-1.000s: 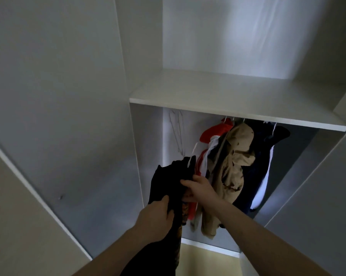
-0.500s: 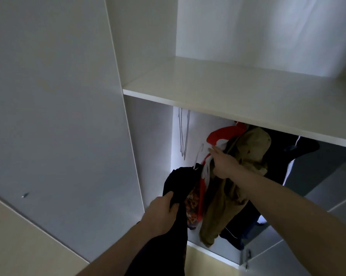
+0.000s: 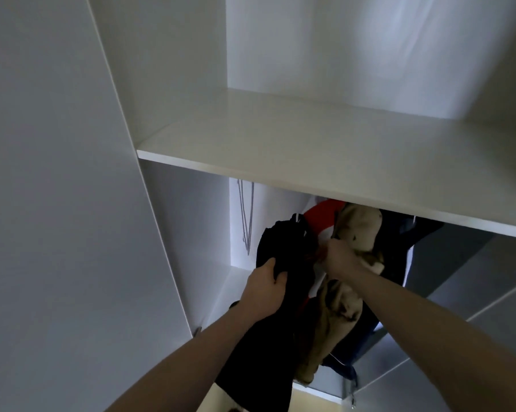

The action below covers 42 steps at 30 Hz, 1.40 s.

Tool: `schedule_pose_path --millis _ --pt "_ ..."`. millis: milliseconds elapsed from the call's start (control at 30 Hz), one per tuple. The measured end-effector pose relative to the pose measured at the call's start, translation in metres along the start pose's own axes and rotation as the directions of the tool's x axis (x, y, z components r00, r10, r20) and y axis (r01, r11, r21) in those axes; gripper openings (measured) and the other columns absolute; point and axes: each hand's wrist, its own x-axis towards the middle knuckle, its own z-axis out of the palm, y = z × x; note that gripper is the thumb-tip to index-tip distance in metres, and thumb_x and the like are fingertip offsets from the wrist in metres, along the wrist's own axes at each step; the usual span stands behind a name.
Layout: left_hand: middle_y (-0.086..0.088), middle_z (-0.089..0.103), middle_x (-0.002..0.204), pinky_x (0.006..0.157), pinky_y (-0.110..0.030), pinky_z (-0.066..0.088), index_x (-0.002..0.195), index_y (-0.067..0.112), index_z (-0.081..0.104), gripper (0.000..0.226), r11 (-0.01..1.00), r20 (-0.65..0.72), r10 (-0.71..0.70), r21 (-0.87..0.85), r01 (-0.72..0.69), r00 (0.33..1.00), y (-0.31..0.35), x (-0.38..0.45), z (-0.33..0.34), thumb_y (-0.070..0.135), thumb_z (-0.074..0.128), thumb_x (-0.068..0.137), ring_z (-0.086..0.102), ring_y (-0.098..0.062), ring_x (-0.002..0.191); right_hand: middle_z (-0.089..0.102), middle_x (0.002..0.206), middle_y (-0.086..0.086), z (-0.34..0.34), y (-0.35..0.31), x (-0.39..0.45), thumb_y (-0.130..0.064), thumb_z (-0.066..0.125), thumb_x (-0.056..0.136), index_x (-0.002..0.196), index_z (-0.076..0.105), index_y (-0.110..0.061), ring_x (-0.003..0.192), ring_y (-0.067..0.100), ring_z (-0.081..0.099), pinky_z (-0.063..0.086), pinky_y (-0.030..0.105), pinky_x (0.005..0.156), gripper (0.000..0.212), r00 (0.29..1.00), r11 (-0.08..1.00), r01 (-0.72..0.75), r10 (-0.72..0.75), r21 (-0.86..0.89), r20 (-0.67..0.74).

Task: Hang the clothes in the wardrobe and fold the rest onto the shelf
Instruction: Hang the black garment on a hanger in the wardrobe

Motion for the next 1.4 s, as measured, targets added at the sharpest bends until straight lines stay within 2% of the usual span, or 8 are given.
schedule_pose_path --millis 167,267,367,500,633,967,1200,1400 --pt "-0.002 0.069 0.103 0.089 -0.038 0.058 0.117 0.015 0.058 0.022 0.996 0.002 0.008 -0.088 -0.008 1.000 0.003 0.059 0.008 0.029 0.046 0.105 0.067 -0.017 0.092 0.058 0.055 0.019 0.024 0.045 0.032 -0.002 0.057 0.080 0.054 0.063 0.003 0.052 0.033 0.061 0.052 0.040 0.054 0.028 0.985 0.980 0.166 -0.158 0.113 -0.074" --pt "-0.006 0.069 0.114 0.095 -0.042 0.056 0.127 0.013 0.057 0.030 0.993 0.010 0.024 -0.115 -0.023 1.000 0.008 0.091 0.009 0.030 0.046 0.105 0.066 -0.022 0.102 0.043 0.042 0.017 0.043 0.064 0.040 -0.001 0.056 0.072 0.040 0.046 0.001 0.037 0.032 0.047 0.044 0.041 0.040 0.033 0.945 0.938 0.324 -0.316 0.122 -0.083" --pt "-0.009 0.068 0.119 0.096 -0.040 0.053 0.132 0.010 0.055 0.034 0.992 0.009 0.050 -0.118 -0.049 0.999 0.014 0.119 0.013 0.029 0.046 0.105 0.065 -0.026 0.107 0.060 0.055 0.021 0.002 0.022 0.006 0.007 0.064 0.076 0.050 0.057 0.002 0.053 0.032 0.062 0.036 0.032 0.053 0.028 0.988 0.987 0.143 -0.139 0.070 -0.061" --pt "-0.012 0.068 0.117 0.092 -0.042 0.054 0.133 0.011 0.051 0.034 0.994 -0.003 0.085 -0.068 -0.085 0.996 0.012 0.141 0.025 0.030 0.044 0.105 0.066 -0.031 0.104 0.075 0.079 0.018 0.009 0.021 -0.001 0.013 0.068 0.073 0.076 0.077 0.008 0.078 0.030 0.073 0.056 0.028 0.074 0.010 0.989 0.983 0.052 -0.026 0.175 -0.147" --pt "-0.010 0.068 0.107 0.088 -0.046 0.056 0.119 0.015 0.050 0.026 0.995 -0.010 0.079 -0.059 -0.080 0.997 0.009 0.160 0.031 0.034 0.042 0.104 0.066 -0.031 0.097 0.076 0.115 0.012 0.011 0.014 -0.005 0.004 0.066 0.089 0.109 0.078 0.000 0.113 0.023 0.068 0.034 0.007 0.084 0.024 0.988 0.980 -0.082 0.104 0.180 -0.117" --pt "-0.013 0.039 0.160 0.113 -0.042 0.039 0.163 0.015 0.016 0.067 0.997 0.207 -0.059 0.068 0.045 0.977 -0.018 0.182 0.035 0.045 0.039 0.107 0.045 -0.034 0.142 0.075 0.114 -0.006 0.019 -0.009 -0.010 -0.009 0.065 0.093 0.113 0.077 -0.023 0.107 0.015 0.068 0.052 0.028 0.082 0.027 0.954 0.934 -0.186 0.246 0.304 -0.171" --pt "-0.003 0.068 0.126 0.086 -0.031 0.049 0.134 0.016 0.053 0.052 0.995 0.200 0.036 0.080 -0.053 0.979 -0.029 0.165 0.019 0.056 0.049 0.101 0.065 -0.024 0.112 0.072 0.121 -0.009 0.027 -0.024 -0.025 0.001 0.053 0.087 0.106 0.079 -0.017 0.110 0.013 0.066 0.046 0.024 0.080 0.037 0.948 0.941 -0.115 0.200 0.319 -0.247" --pt "0.008 0.065 0.115 0.088 -0.026 0.050 0.129 0.021 0.061 0.028 0.998 0.136 0.058 -0.014 -0.056 0.989 -0.053 0.139 -0.014 0.029 0.057 0.102 0.063 -0.011 0.100 0.076 0.109 -0.008 0.039 -0.038 -0.024 0.004 0.057 0.085 0.099 0.080 -0.017 0.100 0.009 0.069 0.048 0.010 0.077 0.033 0.910 0.905 -0.044 0.211 0.423 -0.357"
